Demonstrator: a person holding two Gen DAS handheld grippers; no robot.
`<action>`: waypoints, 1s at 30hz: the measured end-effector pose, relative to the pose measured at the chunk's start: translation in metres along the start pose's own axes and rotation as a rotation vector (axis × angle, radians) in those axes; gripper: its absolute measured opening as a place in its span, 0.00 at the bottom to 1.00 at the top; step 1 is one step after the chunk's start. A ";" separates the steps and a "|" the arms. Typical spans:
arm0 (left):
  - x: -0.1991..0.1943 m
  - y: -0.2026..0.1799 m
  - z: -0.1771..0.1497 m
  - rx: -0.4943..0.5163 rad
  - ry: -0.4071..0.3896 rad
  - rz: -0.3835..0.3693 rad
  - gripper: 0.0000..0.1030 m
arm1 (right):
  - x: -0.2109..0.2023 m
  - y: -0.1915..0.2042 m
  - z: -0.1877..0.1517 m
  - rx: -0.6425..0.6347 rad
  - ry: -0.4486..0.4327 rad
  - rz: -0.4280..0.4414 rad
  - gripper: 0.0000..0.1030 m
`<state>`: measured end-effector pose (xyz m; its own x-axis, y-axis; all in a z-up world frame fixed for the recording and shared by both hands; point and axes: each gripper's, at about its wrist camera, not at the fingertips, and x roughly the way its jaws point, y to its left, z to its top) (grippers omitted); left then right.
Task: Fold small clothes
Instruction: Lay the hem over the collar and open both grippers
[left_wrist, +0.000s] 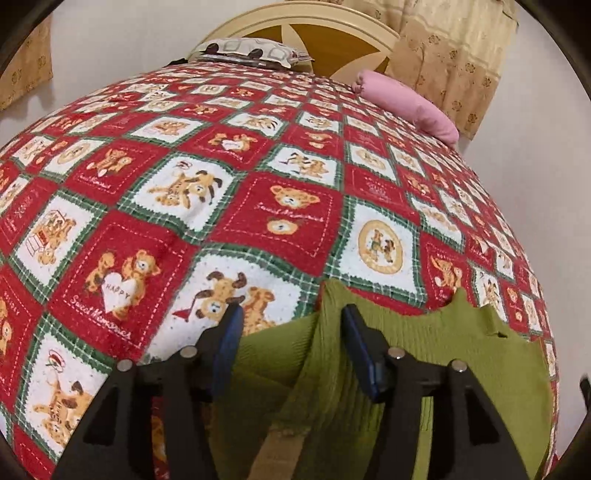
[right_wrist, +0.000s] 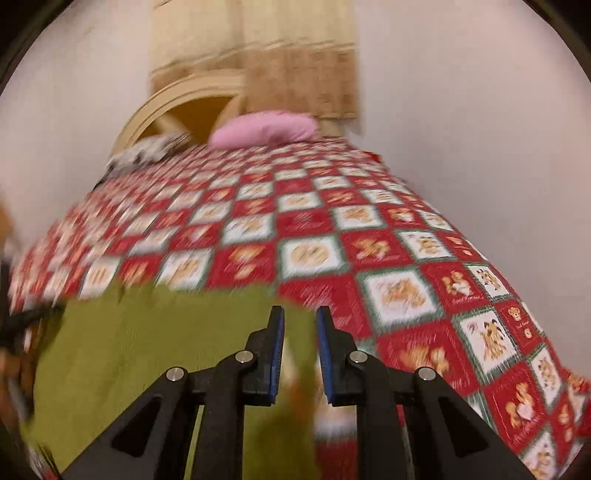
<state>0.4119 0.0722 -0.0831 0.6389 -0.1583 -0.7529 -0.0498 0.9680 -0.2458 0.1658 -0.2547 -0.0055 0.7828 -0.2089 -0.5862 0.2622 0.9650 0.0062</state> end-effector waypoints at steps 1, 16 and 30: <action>0.000 -0.002 0.000 0.013 0.002 0.009 0.57 | -0.006 0.010 -0.009 -0.041 0.014 0.019 0.18; -0.116 -0.016 -0.097 0.238 -0.053 0.147 0.76 | 0.028 0.038 -0.066 -0.124 0.127 0.036 0.20; -0.112 -0.024 -0.137 0.233 -0.042 0.196 0.79 | -0.020 0.052 -0.054 -0.083 0.039 -0.018 0.22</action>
<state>0.2363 0.0397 -0.0770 0.6661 0.0393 -0.7448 -0.0010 0.9987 0.0518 0.1329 -0.1915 -0.0373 0.7555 -0.2215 -0.6166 0.2268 0.9713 -0.0709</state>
